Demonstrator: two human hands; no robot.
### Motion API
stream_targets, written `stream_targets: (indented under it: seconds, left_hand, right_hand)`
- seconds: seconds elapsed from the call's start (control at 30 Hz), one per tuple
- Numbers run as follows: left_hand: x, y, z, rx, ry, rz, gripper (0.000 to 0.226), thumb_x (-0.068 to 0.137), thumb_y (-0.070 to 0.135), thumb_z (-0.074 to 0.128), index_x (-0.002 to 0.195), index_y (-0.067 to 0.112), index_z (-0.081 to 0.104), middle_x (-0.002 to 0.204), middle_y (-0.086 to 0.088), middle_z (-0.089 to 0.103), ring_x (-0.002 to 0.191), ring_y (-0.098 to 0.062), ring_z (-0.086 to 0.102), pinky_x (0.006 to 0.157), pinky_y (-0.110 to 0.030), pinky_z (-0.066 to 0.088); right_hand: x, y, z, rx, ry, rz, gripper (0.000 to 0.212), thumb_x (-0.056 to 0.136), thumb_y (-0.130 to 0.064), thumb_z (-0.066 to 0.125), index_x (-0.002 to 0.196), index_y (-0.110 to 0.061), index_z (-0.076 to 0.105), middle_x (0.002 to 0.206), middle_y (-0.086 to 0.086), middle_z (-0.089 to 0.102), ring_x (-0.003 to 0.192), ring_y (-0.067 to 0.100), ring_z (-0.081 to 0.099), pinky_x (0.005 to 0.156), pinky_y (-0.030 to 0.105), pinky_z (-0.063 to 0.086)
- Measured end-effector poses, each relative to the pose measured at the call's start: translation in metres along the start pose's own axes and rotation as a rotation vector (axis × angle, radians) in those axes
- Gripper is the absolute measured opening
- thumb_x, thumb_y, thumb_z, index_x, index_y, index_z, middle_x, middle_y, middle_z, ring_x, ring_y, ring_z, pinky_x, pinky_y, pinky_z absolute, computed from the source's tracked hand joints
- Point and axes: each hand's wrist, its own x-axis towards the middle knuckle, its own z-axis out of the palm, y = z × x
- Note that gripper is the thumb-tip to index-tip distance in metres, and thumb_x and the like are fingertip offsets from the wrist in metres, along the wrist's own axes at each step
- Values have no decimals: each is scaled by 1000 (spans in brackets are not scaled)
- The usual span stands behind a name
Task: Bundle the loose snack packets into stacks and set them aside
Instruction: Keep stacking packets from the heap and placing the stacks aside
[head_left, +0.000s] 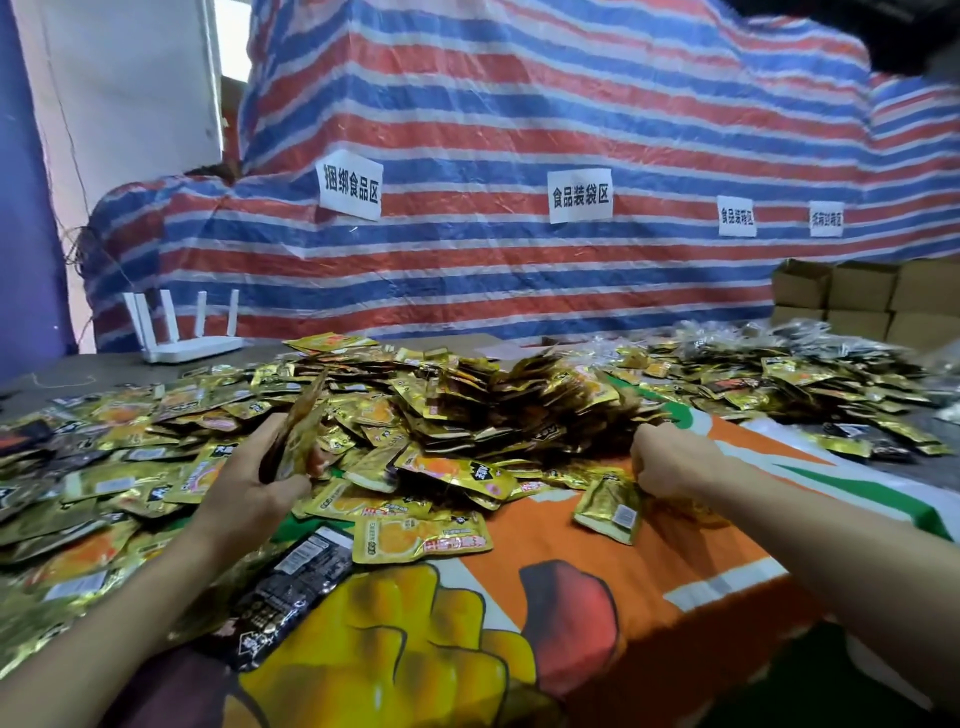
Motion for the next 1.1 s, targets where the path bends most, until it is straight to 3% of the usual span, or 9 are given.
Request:
stream_targets:
  seconds: [0.1, 0.27, 0.4, 0.5, 0.57, 0.7, 0.83, 0.97, 1.1]
  left_hand:
    - [1, -1, -2, 20, 13, -7, 25, 66, 13, 60, 90, 18, 63, 85, -4, 67, 85, -28, 62, 78, -42, 48]
    - [2, -2, -3, 45, 10, -5, 27, 66, 12, 59, 93, 11, 61, 86, -4, 66, 84, -25, 62, 86, -54, 49]
    - [3, -2, -3, -46, 25, -65, 35, 62, 10, 61, 97, 6, 61, 85, -7, 68, 90, -32, 64, 86, -50, 50]
    - [4, -1, -1, -147, 38, -116, 41, 62, 5, 62, 103, 2, 61, 90, -17, 67, 84, -22, 68, 83, -42, 53]
    - [4, 1, -1, -173, 49, -118, 39, 65, 1, 62, 104, 4, 62, 96, -24, 66, 89, -25, 69, 79, -39, 51]
    - [4, 3, -5, -251, 82, -136, 49, 58, 8, 58, 106, 5, 62, 95, -18, 69, 93, -30, 70, 85, -44, 51]
    - [5, 8, -9, -535, 5, -230, 55, 64, -6, 58, 118, -1, 58, 96, -16, 68, 79, -27, 67, 81, -43, 54]
    - [3, 14, -9, -615, -57, -317, 53, 67, -5, 53, 120, 1, 56, 119, -13, 72, 85, -27, 66, 84, -46, 54]
    - [5, 14, -10, -625, 10, -363, 50, 73, -11, 46, 120, 0, 57, 117, -12, 73, 83, -26, 71, 82, -47, 57]
  right_hand:
    - [1, -1, -1, -23, -6, 4, 16, 90, -12, 55, 81, -19, 44, 82, 1, 51, 74, 21, 53, 53, 29, 39]
    - [3, 3, -5, -31, -3, 25, 21, 93, -19, 51, 74, -17, 42, 78, 0, 52, 71, 19, 54, 55, 30, 42]
    - [3, 2, -14, 119, 306, 65, 31, 95, -20, 50, 68, -14, 37, 69, 1, 45, 58, 20, 42, 49, 28, 31]
    - [3, -16, -29, 198, 445, 95, 14, 97, -18, 48, 85, -12, 42, 84, 5, 47, 71, 26, 46, 56, 32, 34]
    - [2, -31, -39, 199, 472, 111, 10, 95, -15, 48, 88, -12, 43, 88, 7, 48, 78, 29, 47, 63, 36, 36]
    - [2, -59, -57, 247, 360, 47, 23, 91, -9, 49, 68, -12, 46, 78, 9, 56, 67, 27, 51, 63, 35, 43]
    - [-5, -103, -62, 720, 153, -220, 26, 101, -14, 52, 86, -3, 70, 84, 12, 70, 69, 15, 60, 56, 22, 50]
    - [-16, -171, -52, 1086, -4, -367, 16, 101, -23, 60, 96, -12, 70, 83, -3, 64, 66, 4, 54, 51, 11, 41]
    - [-14, -242, -40, 1274, -24, -429, 17, 101, -22, 61, 91, -11, 71, 83, -3, 65, 71, 7, 55, 56, 15, 41]
